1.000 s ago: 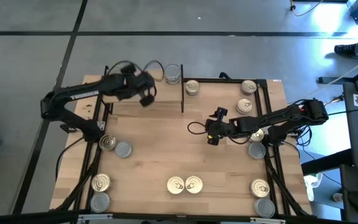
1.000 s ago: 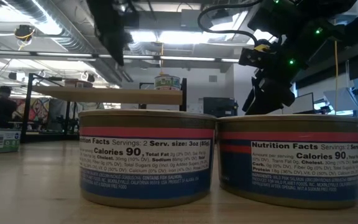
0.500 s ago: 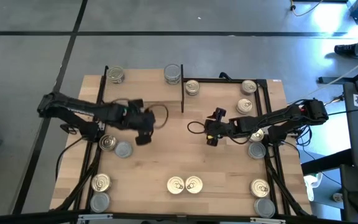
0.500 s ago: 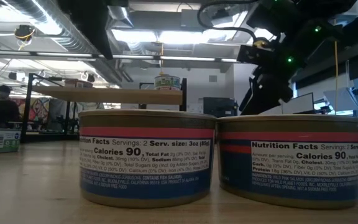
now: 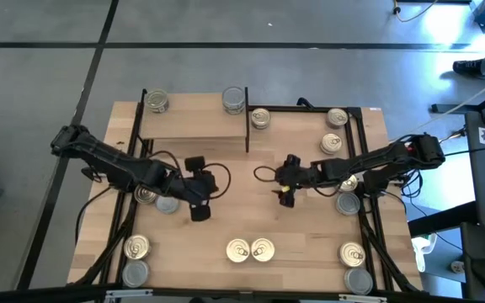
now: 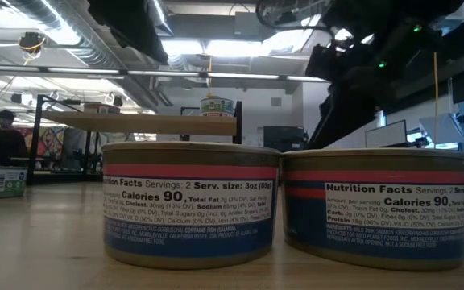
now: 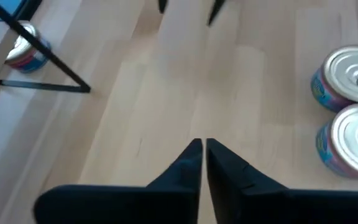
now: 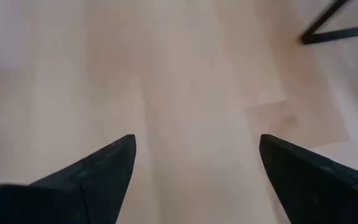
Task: Stack canned seafood by type on shelf
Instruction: Stack the blue tuna on top of the blue tuna can on the shelf
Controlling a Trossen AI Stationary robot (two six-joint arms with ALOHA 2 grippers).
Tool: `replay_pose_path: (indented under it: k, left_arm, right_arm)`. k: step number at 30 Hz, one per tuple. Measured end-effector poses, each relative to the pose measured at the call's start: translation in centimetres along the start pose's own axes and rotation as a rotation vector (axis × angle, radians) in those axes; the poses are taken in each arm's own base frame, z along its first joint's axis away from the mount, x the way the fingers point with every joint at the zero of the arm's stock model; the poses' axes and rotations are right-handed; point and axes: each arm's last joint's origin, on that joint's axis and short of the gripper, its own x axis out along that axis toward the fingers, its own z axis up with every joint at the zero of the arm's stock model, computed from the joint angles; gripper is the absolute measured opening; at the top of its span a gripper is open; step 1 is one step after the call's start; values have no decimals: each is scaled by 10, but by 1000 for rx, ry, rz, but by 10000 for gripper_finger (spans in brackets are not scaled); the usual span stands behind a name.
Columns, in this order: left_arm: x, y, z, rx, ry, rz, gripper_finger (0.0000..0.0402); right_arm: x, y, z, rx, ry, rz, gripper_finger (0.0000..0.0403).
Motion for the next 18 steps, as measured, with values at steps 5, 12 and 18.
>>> replay_pose_path:
  k: [5, 12, 18]
  left_arm:
    - [13, -13, 4, 16, -41, -40, 99]
    - [52, -40, 9, -12, -98, -180, 191]
    - [88, -68, 2, -4, -160, -227, 209]
  right_arm:
    - [-9, 34, -7, -61, -19, 54, 340]
    - [-23, 72, -19, -92, -48, 145, 340]
    - [-32, 91, -22, -122, -131, 144, 340]
